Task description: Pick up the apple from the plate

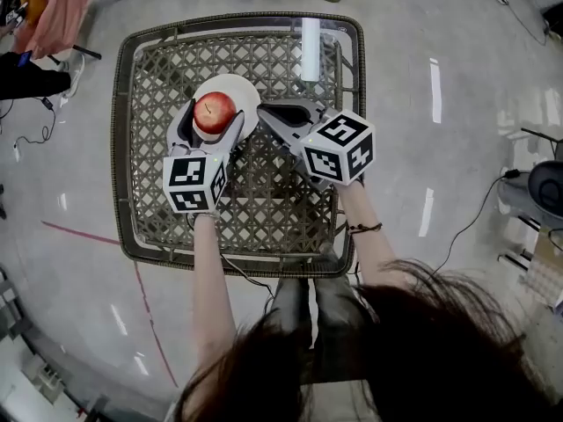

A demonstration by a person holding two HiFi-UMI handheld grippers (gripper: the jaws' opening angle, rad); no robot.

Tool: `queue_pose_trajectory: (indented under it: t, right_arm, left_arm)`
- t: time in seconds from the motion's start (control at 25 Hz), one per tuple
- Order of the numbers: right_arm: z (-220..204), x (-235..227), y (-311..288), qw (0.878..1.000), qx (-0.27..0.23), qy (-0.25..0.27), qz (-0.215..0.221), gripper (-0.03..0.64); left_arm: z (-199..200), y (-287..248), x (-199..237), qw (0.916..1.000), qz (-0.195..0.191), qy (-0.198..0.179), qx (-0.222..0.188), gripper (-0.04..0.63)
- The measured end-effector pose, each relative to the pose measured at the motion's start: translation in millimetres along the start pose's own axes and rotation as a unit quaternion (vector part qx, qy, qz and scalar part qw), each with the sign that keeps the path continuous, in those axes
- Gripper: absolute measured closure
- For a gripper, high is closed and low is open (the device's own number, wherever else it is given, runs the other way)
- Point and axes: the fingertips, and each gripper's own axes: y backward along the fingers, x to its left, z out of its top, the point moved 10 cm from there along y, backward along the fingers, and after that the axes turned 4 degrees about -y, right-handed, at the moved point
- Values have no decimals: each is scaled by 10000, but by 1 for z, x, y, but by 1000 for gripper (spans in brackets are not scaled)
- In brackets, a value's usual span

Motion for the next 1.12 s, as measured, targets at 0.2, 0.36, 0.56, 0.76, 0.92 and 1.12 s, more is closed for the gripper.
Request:
queue_pose_trajectory:
  t: [0.2, 0.36, 0.56, 0.76, 0.92, 1.12]
  right_arm:
    - [11, 9, 6, 10000, -8, 27, -13, 607]
    - [17, 19, 11, 10000, 3, 64, 11, 607]
    - [23, 30, 16, 9999, 26, 124, 26, 607]
    - [27, 41, 22, 9999, 21, 110, 46, 607]
    - [29, 47, 27, 9999, 36, 157, 62, 607]
    - [31, 56, 36, 9999, -11, 155, 72, 607]
  left_arm:
    - [11, 14, -2, 9998, 33, 195, -41, 187]
    - [18, 26, -5, 9995, 60, 311, -66, 187]
    - [25, 40, -12, 9990, 90, 428, -104, 187]
    - [31, 53, -17, 9984, 130, 543, -124, 187]
    - [36, 61, -22, 9978, 148, 622, -192, 187]
    - [42, 74, -29, 9972, 182, 687, -231, 187]
